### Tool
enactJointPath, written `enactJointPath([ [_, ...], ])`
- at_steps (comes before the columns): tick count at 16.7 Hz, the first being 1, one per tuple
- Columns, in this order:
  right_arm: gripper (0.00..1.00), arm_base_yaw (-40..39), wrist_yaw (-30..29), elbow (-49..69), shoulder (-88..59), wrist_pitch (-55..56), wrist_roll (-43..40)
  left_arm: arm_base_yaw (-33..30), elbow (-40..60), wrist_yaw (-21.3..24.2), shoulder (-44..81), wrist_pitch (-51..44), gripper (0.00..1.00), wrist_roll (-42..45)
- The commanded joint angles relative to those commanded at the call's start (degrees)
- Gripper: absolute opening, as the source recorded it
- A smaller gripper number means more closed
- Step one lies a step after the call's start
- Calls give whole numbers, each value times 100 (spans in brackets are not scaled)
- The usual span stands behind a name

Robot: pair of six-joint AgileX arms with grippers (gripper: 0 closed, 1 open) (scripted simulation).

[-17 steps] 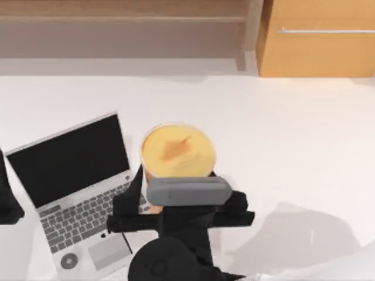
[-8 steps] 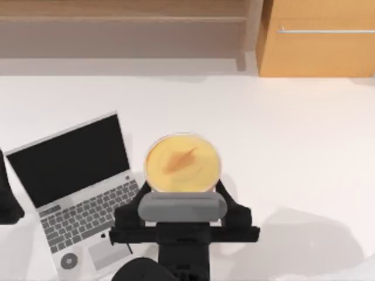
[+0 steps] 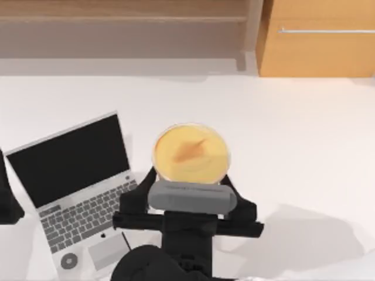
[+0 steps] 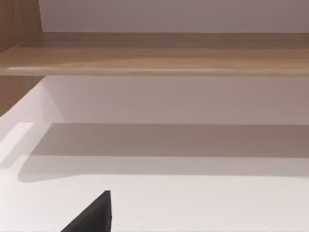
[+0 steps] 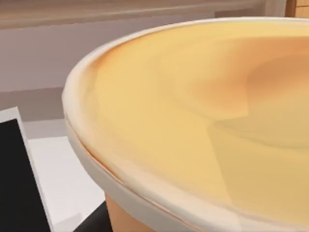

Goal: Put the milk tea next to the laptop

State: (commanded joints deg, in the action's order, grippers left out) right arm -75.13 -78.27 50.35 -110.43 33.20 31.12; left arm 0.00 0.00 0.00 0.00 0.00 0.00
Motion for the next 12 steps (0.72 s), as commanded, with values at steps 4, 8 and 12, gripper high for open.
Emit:
enactJointPath([
  [4,0,231,-196,-5,56,395,223,0,0,0,0,0,100,0],
  [8,0,272,-263,13,7,651,251,0,0,0,0,0,100,0],
  [12,0,124,-185,18,-168,674,98,0,0,0,0,0,100,0],
])
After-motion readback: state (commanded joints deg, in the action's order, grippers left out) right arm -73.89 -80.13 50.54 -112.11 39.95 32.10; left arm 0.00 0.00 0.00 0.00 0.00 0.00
